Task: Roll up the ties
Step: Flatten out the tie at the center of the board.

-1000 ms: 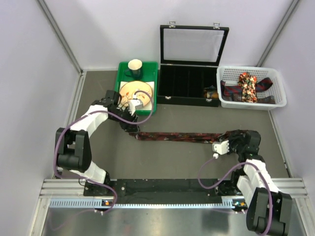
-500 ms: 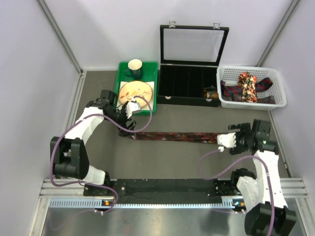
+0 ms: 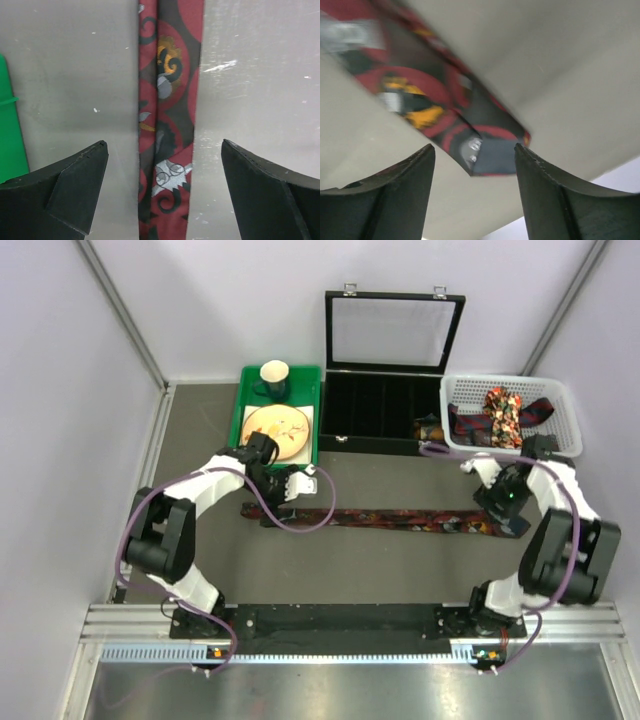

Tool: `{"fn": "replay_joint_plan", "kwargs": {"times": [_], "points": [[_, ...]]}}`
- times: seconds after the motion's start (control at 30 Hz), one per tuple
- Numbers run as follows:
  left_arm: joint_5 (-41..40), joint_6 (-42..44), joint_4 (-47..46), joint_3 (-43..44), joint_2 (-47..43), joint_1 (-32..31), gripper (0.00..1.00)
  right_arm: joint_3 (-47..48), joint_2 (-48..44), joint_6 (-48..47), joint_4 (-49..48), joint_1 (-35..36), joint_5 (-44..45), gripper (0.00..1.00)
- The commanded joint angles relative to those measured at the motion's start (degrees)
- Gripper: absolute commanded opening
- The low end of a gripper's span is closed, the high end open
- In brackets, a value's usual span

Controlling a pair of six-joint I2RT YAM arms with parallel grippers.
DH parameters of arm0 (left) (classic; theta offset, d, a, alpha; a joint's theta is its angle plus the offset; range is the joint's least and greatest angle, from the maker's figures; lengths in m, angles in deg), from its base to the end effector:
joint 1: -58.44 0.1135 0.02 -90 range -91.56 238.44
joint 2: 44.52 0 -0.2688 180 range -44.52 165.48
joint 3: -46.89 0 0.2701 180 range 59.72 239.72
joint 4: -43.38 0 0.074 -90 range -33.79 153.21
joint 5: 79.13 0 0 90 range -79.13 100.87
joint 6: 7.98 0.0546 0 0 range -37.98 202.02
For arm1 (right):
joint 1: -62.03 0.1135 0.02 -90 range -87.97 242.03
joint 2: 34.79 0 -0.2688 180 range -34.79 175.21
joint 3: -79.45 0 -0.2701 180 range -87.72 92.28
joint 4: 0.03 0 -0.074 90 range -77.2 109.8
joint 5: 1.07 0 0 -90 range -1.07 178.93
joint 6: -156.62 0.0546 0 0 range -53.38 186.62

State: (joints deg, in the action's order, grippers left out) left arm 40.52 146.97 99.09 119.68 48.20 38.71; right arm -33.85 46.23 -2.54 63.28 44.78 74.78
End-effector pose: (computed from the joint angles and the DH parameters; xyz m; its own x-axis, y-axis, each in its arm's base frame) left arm 0.2891 -0.1324 0.1723 -0.0157 0.8420 -0.5392 0.9992 0.0326 0.0218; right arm 0.2589 -0.0664 0.1882 -0.5539 -0.7769 -0.2994 -0.7873 0.6057 -0.1153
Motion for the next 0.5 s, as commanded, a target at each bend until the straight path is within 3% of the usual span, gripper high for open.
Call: {"fn": "replay_joint_plan", "kwargs": {"times": [0.0, 0.1, 0.33, 0.47], "points": [[-1.09, -0.26, -3.41, 0.50, 0.17, -0.23, 0.99, 8.17, 6.50, 14.56, -0.99, -5.85, 3.87, 0.62], [-0.91, -1.14, -4.02, 0.85, 0.09, -0.23, 0.99, 9.77, 9.33, 17.66, -1.70, -7.18, 4.84, 0.59], [-0.91, -5.26, -7.18, 0.51, -2.46, -0.14, 0.99, -2.08, 10.56, 16.43, -15.74, -7.27, 10.18, 0.62], [-1.26, -7.29, -8.33, 0.24, -4.57, -0.14, 0.99, -4.73, 13.02, 16.08, -18.93, -7.27, 10.46, 0.59]]}}
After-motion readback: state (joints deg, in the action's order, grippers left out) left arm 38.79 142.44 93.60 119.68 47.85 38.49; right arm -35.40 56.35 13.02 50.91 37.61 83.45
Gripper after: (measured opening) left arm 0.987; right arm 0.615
